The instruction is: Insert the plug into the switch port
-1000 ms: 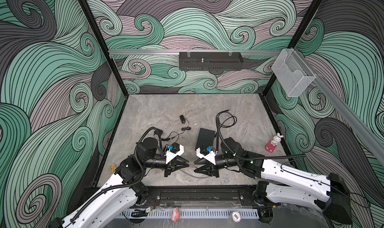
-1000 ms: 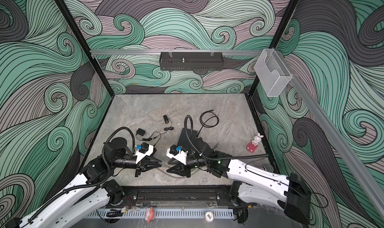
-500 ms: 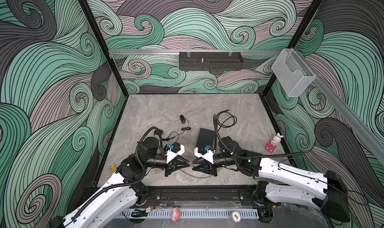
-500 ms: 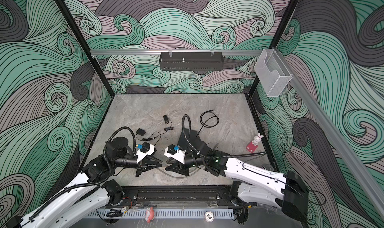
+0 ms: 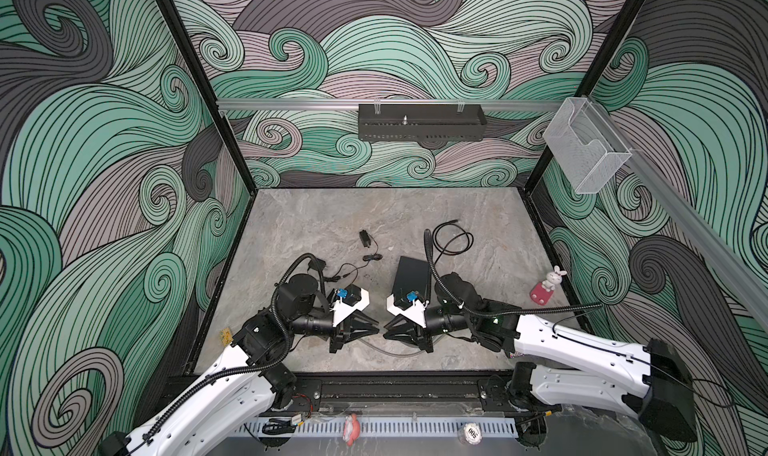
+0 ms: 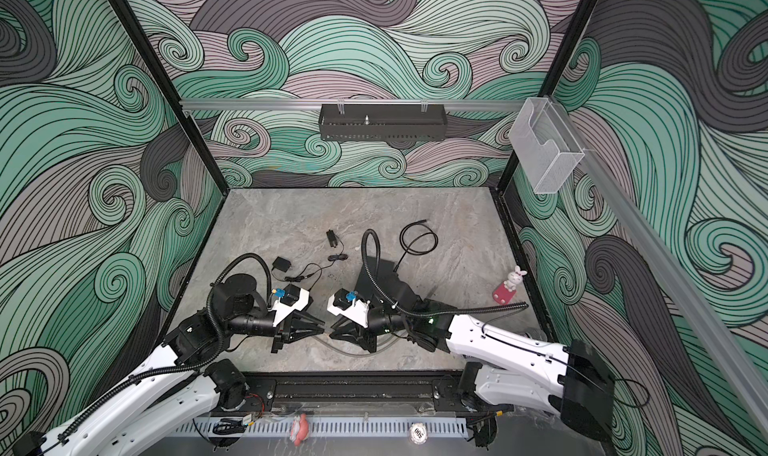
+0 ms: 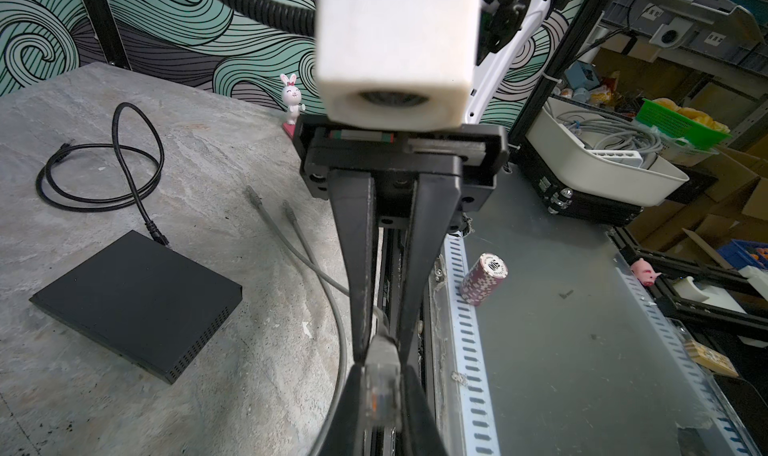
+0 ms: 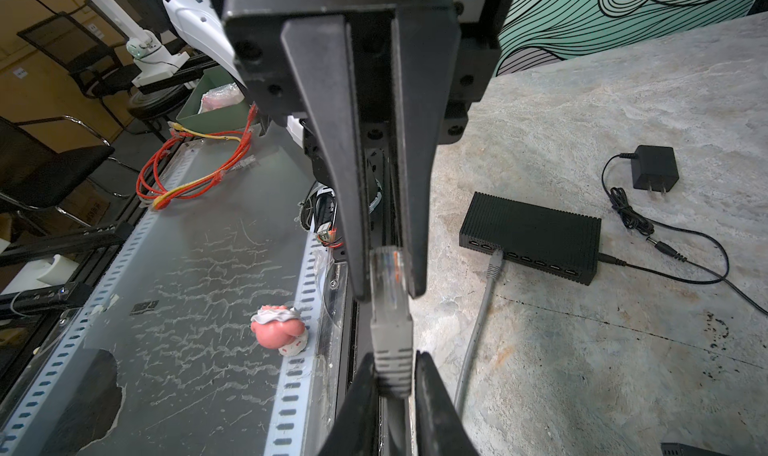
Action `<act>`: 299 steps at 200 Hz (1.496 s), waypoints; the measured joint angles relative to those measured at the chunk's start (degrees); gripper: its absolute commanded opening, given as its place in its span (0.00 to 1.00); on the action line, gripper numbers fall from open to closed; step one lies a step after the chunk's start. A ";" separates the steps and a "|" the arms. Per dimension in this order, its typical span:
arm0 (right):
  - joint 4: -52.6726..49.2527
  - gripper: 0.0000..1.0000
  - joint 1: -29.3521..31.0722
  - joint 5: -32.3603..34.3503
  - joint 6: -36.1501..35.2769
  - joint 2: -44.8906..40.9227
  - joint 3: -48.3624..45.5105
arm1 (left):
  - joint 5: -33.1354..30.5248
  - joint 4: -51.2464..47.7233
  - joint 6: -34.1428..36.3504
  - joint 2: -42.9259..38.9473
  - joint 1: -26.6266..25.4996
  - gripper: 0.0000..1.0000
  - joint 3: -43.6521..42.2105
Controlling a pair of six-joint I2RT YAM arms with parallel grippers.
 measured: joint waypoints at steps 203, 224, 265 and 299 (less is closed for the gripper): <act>-6.99 0.00 -2.99 10.64 -1.51 -0.22 0.98 | -39.69 -9.90 -38.93 8.28 9.97 0.99 8.50; -8.26 0.00 -3.02 12.31 -2.97 2.19 3.17 | -41.29 -10.27 -43.87 12.44 13.00 0.99 4.79; -7.74 0.00 -3.02 12.79 -4.63 11.17 7.19 | -45.42 -10.16 -48.24 11.34 13.66 0.91 -1.20; -7.19 0.00 -2.14 13.07 -4.57 19.93 9.84 | -49.57 -7.76 -49.18 10.21 14.08 0.71 -2.84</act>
